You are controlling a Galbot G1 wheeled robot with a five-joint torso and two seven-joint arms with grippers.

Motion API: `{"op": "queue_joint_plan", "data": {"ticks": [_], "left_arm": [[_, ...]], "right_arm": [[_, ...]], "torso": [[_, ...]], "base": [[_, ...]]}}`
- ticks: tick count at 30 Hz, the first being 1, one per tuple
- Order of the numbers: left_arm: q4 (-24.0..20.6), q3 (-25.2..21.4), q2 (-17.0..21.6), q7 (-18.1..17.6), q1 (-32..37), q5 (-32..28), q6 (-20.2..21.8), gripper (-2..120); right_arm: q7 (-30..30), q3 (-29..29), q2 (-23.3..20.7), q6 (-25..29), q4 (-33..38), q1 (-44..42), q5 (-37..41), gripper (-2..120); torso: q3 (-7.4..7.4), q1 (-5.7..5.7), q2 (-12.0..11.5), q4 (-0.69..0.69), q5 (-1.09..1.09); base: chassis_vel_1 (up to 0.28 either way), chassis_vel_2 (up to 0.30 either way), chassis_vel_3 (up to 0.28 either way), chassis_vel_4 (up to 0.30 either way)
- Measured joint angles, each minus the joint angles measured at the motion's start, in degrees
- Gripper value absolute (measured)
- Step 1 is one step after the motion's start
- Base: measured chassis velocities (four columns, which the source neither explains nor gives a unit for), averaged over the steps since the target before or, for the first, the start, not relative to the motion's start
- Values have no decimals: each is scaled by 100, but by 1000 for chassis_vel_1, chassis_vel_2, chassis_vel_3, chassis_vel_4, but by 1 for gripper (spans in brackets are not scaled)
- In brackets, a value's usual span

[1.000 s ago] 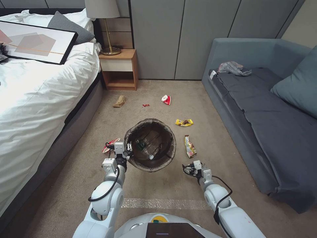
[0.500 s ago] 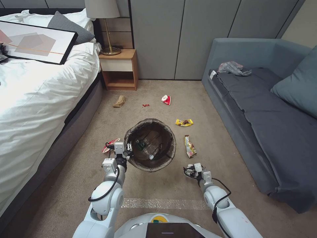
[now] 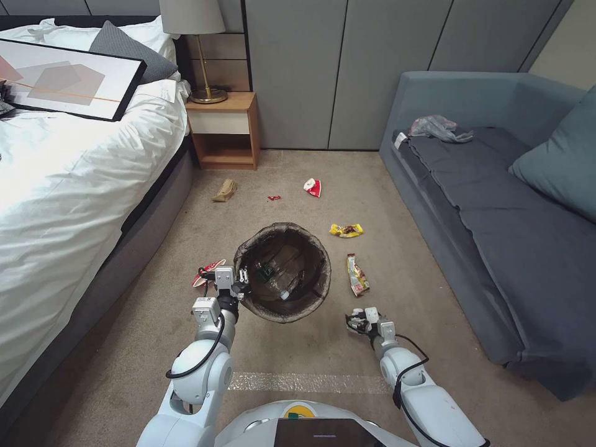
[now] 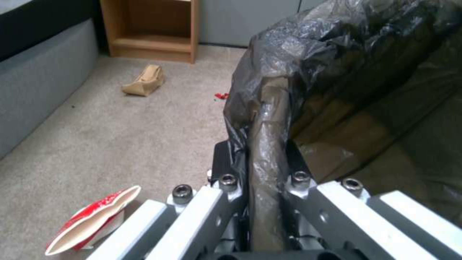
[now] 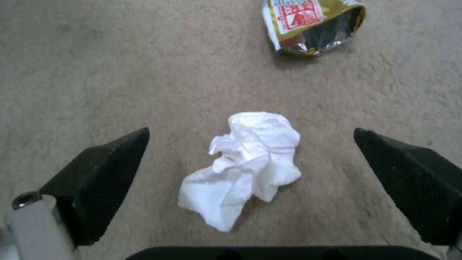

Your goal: Pick up the trash bin, then pick up the garbage from the floor and place it into the trash bin.

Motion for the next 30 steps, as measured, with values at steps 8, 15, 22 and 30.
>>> {"op": "queue_joint_plan", "data": {"ticks": [8,15,22,30], "left_arm": [[0,0,0,0,0,0,0,2],[0,0,0,0,0,0,0,2],[0,0,0,0,0,0,0,2],[0,-4,1,0,0,0,0,2]], "right_arm": [[-10,-38,24,54,-177,143,-25,93],[-9,-68,48,55,-344,250,-49,70],[-9,-61,91,125,-673,310,-126,43],[-19,57,125,266,-729,98,-241,11]], "torso": [[0,0,0,1,-1],[0,0,0,0,0],[0,0,0,0,0],[0,0,0,1,-4]], "base": [[0,0,0,0],[0,0,0,0],[0,0,0,0],[0,0,0,0]]}}
